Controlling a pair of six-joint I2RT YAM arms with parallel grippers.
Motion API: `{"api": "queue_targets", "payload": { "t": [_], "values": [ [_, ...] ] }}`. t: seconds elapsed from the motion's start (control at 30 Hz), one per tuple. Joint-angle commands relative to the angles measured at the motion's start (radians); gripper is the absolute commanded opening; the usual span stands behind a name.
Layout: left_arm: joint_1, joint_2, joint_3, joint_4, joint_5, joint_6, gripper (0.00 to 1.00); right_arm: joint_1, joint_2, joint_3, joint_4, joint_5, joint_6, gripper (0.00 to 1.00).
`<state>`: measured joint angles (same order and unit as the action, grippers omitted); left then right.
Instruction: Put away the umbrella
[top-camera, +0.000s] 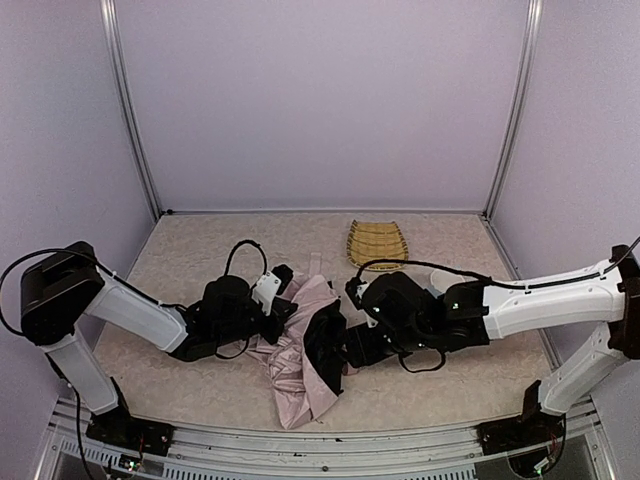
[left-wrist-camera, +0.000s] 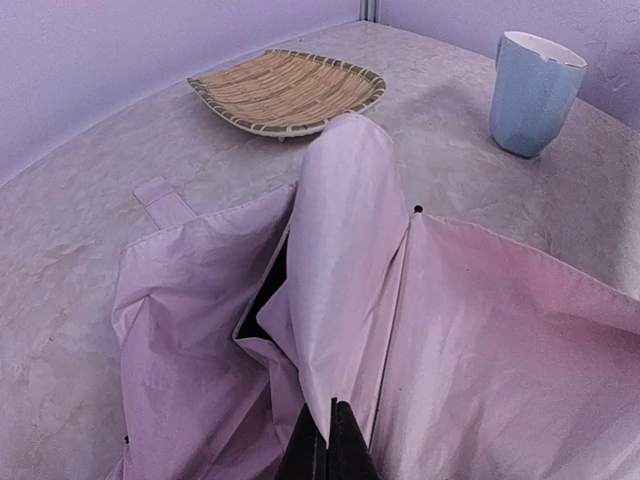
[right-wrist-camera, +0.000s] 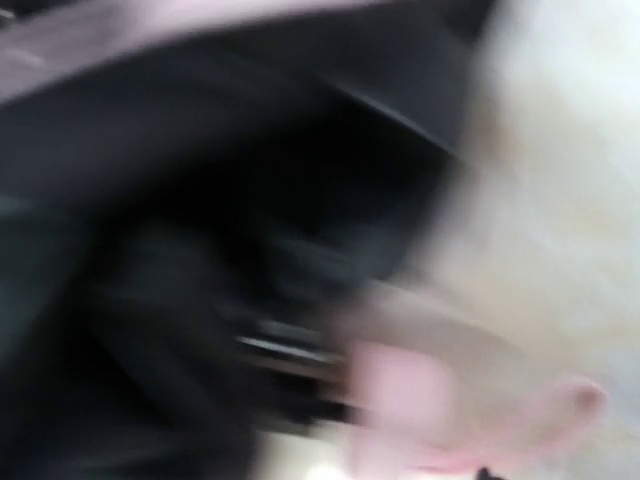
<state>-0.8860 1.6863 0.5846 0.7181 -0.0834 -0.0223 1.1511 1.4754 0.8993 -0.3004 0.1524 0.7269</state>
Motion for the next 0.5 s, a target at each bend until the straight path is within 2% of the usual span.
{"api": "queue_targets", "payload": {
  "t": [0.0,0.1,0.2,0.33,0.47],
  "values": [
    [-0.002,0.012,-0.016,-0.004,0.025,-0.011,0.00,0.133,0.022,0.164,-0.121,0.170,-0.082,0.67],
    [-0.002,0.015,-0.016,-0.003,0.025,-0.012,0.00,0.207,0.104,0.298,-0.159,0.208,-0.093,0.66],
    [-0.002,0.019,-0.018,0.000,0.034,-0.011,0.00,0.233,0.172,0.389,-0.210,0.230,-0.059,0.59],
    [-0.002,0.024,-0.021,0.002,0.025,-0.014,0.00,0.235,0.228,0.451,-0.263,0.238,-0.024,0.49],
    [-0.002,0.015,-0.029,0.007,0.024,-0.016,0.00,0.234,0.250,0.463,-0.301,0.243,0.025,0.48]
  ]
}}
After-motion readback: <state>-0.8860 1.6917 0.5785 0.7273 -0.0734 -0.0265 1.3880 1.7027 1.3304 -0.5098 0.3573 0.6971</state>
